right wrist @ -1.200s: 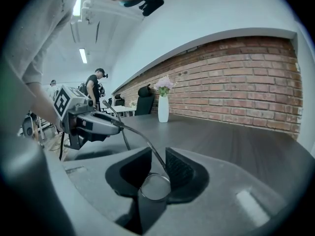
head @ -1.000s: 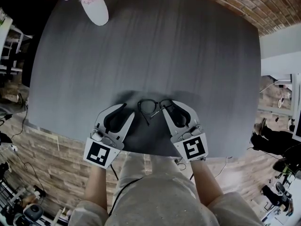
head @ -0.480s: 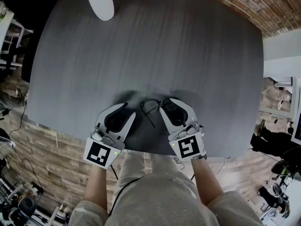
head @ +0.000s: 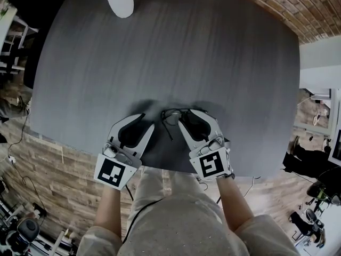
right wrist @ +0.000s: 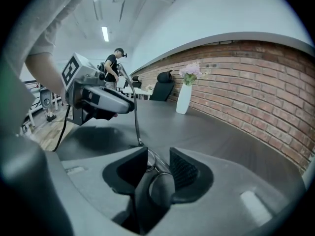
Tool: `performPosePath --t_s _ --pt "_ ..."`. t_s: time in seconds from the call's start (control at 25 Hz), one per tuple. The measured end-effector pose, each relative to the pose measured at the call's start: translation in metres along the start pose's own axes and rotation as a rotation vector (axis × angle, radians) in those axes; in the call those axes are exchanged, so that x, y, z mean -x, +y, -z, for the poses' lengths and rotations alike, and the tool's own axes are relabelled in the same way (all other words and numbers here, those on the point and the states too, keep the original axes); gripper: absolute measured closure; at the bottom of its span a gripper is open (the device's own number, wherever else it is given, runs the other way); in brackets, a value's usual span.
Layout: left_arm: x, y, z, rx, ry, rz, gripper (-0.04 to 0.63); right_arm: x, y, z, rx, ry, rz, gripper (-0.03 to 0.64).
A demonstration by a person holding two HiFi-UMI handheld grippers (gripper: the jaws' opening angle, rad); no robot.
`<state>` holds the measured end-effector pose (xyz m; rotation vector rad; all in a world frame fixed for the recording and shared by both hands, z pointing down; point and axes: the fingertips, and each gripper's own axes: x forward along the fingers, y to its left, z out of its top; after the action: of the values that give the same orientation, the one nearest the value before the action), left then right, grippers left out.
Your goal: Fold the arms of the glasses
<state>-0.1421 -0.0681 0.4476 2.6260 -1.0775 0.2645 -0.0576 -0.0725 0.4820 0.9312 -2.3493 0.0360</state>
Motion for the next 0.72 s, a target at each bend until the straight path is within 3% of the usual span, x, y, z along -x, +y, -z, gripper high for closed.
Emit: performPosePath --t_s 0.72 --pt "-0.016 -0.029 -0.006 -0.075 0.015 0.101 0.489 0.027 -0.017 0.004 -0.069 -0.031 0.073 0.489"
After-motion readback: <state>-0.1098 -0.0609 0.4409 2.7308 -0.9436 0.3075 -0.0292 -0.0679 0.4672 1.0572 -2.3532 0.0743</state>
